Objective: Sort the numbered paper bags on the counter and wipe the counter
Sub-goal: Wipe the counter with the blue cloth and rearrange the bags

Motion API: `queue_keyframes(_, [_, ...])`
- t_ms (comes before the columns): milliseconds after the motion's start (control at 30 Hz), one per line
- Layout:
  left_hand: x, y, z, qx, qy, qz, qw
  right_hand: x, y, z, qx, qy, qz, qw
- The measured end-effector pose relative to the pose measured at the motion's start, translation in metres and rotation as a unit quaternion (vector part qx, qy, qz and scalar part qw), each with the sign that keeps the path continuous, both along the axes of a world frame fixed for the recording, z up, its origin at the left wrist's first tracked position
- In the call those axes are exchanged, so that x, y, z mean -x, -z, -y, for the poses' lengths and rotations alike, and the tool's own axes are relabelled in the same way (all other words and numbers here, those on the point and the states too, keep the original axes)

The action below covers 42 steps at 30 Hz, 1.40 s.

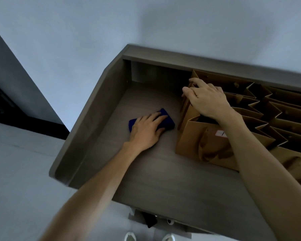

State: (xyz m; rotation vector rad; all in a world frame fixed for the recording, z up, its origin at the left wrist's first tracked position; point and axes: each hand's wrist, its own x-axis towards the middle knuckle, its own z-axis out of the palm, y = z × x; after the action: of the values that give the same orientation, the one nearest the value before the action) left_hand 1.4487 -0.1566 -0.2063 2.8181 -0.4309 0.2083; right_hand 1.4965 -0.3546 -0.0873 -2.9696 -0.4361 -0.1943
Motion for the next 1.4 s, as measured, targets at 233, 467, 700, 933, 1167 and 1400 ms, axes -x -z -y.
queue_keyframes(233, [0.096, 0.009, -0.017, -0.01, 0.02, 0.033, 0.999, -0.004, -0.002, 0.001, 0.004, 0.011, -0.05, 0.999])
queue_keyframes(467, [0.028, -0.005, -0.001, -0.013, 0.021, -0.012, 1.0, -0.001, -0.003, -0.001, 0.026, 0.019, -0.062, 0.998])
queue_keyframes(700, [-0.065, -0.011, 0.02, -0.028, 0.007, -0.048, 0.998, -0.004, -0.008, -0.002, 0.022, 0.02, -0.066, 0.997])
queue_keyframes(933, [0.024, 0.002, -0.007, -0.002, 0.027, -0.016, 1.0, -0.002, -0.004, -0.002, 0.026, 0.003, -0.043, 0.999])
queue_keyframes(1167, [0.142, 0.012, -0.062, -0.007, -0.039, -0.025, 0.999, 0.0, -0.007, -0.001, 0.035, -0.002, -0.055, 0.998])
queue_keyframes(1400, [0.033, 0.002, -0.081, 0.037, -0.069, -0.029, 0.997, -0.003, -0.005, -0.001, 0.04, 0.008, -0.049, 0.998])
